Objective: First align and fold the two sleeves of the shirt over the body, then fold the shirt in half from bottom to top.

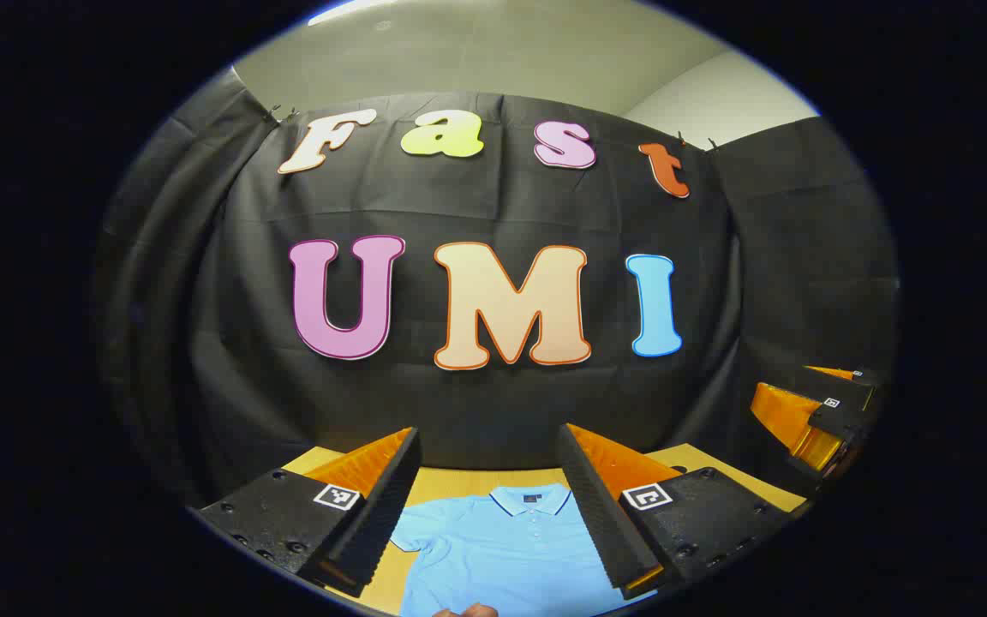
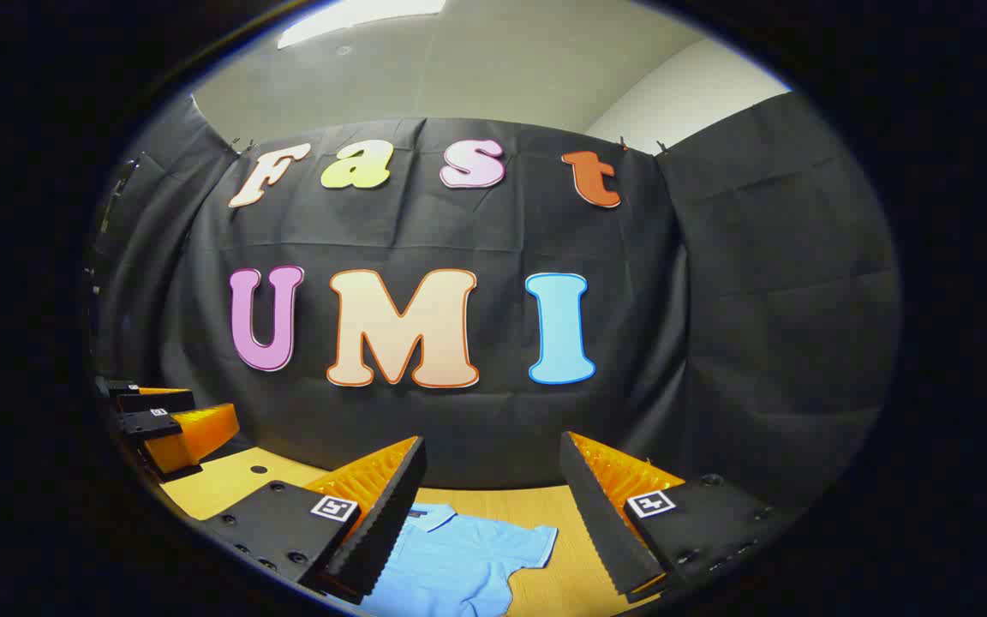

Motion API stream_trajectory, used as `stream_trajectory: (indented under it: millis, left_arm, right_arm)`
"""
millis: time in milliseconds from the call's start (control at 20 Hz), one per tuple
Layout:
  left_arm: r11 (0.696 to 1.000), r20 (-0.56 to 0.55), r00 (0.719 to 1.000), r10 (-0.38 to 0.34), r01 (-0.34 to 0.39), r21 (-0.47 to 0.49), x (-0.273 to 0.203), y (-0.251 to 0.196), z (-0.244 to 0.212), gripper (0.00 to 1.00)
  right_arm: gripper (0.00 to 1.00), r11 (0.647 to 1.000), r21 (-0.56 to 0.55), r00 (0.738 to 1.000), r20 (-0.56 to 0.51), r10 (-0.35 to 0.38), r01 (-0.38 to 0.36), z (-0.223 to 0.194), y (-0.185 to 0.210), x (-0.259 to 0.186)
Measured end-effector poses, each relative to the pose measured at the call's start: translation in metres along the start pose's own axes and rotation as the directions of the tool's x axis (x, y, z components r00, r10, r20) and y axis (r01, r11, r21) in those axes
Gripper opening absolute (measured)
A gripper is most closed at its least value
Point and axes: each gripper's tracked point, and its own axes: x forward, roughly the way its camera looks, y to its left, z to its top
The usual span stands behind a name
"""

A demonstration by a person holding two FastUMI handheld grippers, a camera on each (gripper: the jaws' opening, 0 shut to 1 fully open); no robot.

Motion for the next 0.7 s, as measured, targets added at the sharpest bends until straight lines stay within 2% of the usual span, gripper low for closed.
stream_trajectory:
  millis: [650,700]
  left_arm:
    - [1.000,0.001,1.000,0.000,0.000,0.002,0.011,0.005,-0.002,0.95]
    - [1.000,0.004,1.000,-0.003,0.003,-0.001,0.013,0.005,-0.001,0.95]
  right_arm:
    - [0.98,1.000,0.010,1.000,-0.016,-0.001,0.001,-0.002,0.002,-0.003]
    - [0.99,1.000,0.011,1.000,0.008,0.002,-0.002,0.002,0.002,0.002]
